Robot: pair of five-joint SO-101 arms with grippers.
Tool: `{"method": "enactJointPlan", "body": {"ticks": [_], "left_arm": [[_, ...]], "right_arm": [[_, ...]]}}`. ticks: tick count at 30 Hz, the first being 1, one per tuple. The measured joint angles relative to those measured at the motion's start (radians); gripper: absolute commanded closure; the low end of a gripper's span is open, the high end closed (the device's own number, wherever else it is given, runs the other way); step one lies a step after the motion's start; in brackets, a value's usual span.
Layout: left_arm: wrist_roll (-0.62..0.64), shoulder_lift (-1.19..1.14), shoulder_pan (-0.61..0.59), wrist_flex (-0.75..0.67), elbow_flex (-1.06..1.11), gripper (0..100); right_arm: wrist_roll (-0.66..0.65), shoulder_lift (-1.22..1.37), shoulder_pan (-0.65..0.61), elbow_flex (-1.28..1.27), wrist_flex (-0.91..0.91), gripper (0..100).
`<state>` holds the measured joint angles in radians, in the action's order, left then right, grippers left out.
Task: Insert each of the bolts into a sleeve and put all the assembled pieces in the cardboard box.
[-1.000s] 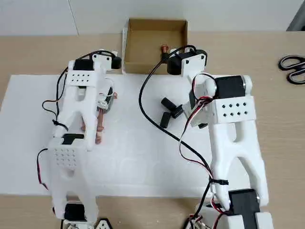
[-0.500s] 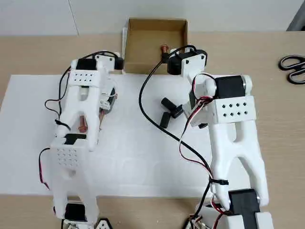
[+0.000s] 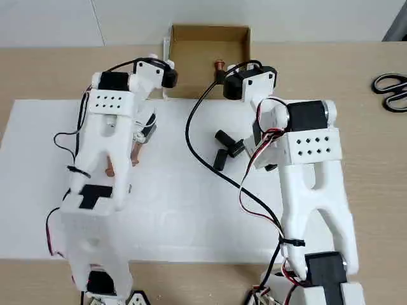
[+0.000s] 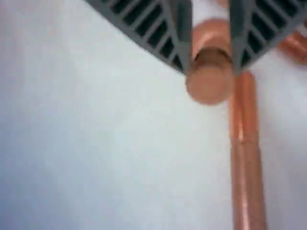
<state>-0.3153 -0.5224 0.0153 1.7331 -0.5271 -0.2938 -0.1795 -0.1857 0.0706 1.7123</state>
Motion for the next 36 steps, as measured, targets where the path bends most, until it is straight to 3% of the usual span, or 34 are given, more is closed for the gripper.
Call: {"method": "enactJointPlan", "body": {"ticks": [11, 20, 22, 27, 32, 36], "left_arm": [[-0.247, 0.141, 0.094, 0.0, 0.261, 98], [-0.261, 0.209, 0.133, -0.003, 0.373, 97], [-0.172, 0.212, 0.127, -0.032, 0.373, 96], [0.23, 0.212, 0.123, -0.147, 0.377, 89], [0.618, 0.212, 0.146, -0.167, 0.377, 88], [0.858, 0.212, 0.146, -0.201, 0.377, 88]], "right_arm": [[0.0, 0.0, 0.075, 0.018, 0.0, 95.2], [0.0, 0.0, 0.133, 0.035, 0.0, 95.2], [0.0, 0.0, 0.133, 0.035, 0.0, 95.1], [0.0, 0.0, 0.133, 0.035, 0.0, 95.0], [0.0, 0.0, 0.133, 0.035, 0.0, 95.0], [0.0, 0.0, 0.133, 0.035, 0.0, 95.0]]}}
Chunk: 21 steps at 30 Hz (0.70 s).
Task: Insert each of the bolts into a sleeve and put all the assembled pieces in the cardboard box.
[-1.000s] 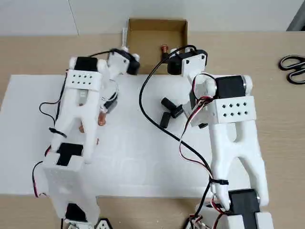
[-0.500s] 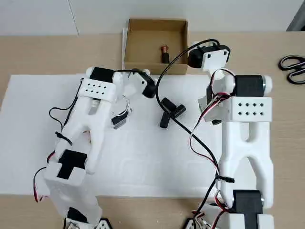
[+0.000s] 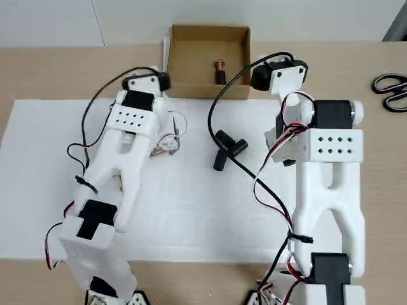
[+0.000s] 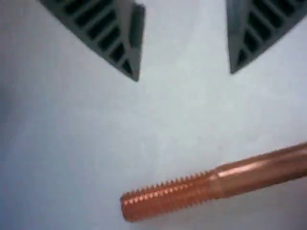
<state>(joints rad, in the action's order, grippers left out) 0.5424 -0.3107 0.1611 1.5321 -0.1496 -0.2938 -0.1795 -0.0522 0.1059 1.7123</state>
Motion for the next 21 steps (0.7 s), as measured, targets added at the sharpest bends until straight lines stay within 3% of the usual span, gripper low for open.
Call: {"method": "enactJointPlan", "body": {"ticks": [9, 16, 21], "left_arm": [[0.496, 0.0, -0.028, -0.008, 0.003, 88], [0.609, -0.005, -0.107, -0.077, 0.012, 88], [0.801, -0.057, -0.107, -0.109, 0.012, 88]], "right_arm": [[0.0, 0.0, 0.0, 0.0, 0.0, 95.0], [0.0, 0.0, 0.0, 0.0, 0.0, 95.0], [0.0, 0.0, 0.0, 0.0, 0.0, 95.0]]}}
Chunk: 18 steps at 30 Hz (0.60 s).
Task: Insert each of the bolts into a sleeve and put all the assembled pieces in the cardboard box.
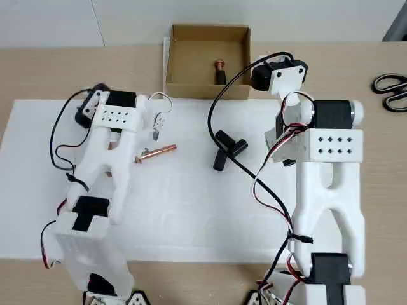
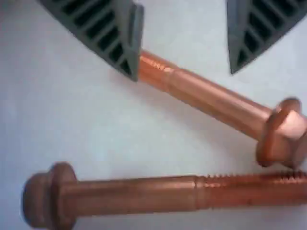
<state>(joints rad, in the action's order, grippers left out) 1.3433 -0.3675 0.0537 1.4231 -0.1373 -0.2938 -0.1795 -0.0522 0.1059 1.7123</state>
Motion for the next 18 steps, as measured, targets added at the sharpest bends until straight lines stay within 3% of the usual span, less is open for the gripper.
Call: {"method": "enactJointPlan", "body": {"ticks": [12, 18], "left_arm": [[0.155, -0.097, -0.002, -0.006, 0.0, 88], [0.169, -0.144, -0.002, -0.02, -0.002, 88]], "right_arm": [[0.0, 0.0, 0.0, 0.0, 0.0, 95.0], [0.0, 0.0, 0.0, 0.0, 0.0, 95.0]]}}
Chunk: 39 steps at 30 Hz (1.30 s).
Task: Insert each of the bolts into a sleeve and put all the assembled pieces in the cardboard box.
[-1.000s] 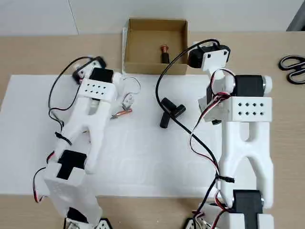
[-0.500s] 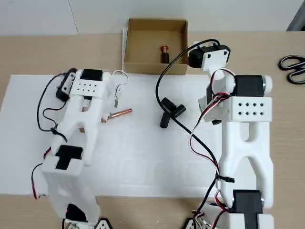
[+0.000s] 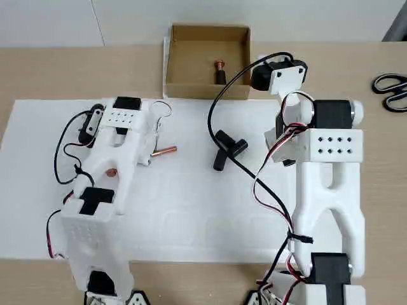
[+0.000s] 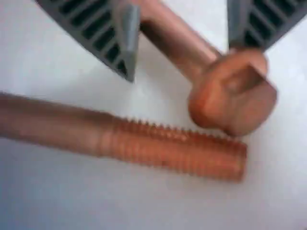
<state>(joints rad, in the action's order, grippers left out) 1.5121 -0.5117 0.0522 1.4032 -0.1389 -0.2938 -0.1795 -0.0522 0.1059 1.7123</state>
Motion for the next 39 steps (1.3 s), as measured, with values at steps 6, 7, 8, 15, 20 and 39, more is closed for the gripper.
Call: {"method": "enactJointPlan", "body": {"ticks": [6, 7, 8, 15, 20, 39], "left_arm": [[0.002, -0.031, 0.002, -0.017, -0.008, 95], [0.002, -0.032, 0.003, -0.018, -0.012, 98], [0.002, -0.032, 0.003, -0.028, -0.012, 100], [0.002, -0.046, 0.028, -0.021, -0.035, 99], [0.002, -0.061, 0.103, 0.132, -0.138, 99], [-1.151, -0.072, 0.068, 0.327, -0.351, 99]], "right_arm": [[0.0, 0.0, 0.0, 0.0, 0.0, 95.0], [0.0, 0.0, 0.0, 0.0, 0.0, 95.0], [0.0, 0.0, 0.0, 0.0, 0.0, 95.0], [0.0, 0.0, 0.0, 0.0, 0.0, 95.0], [0.0, 0.0, 0.0, 0.0, 0.0, 95.0], [0.0, 0.0, 0.002, 0.0, 0.0, 95.0]]}}
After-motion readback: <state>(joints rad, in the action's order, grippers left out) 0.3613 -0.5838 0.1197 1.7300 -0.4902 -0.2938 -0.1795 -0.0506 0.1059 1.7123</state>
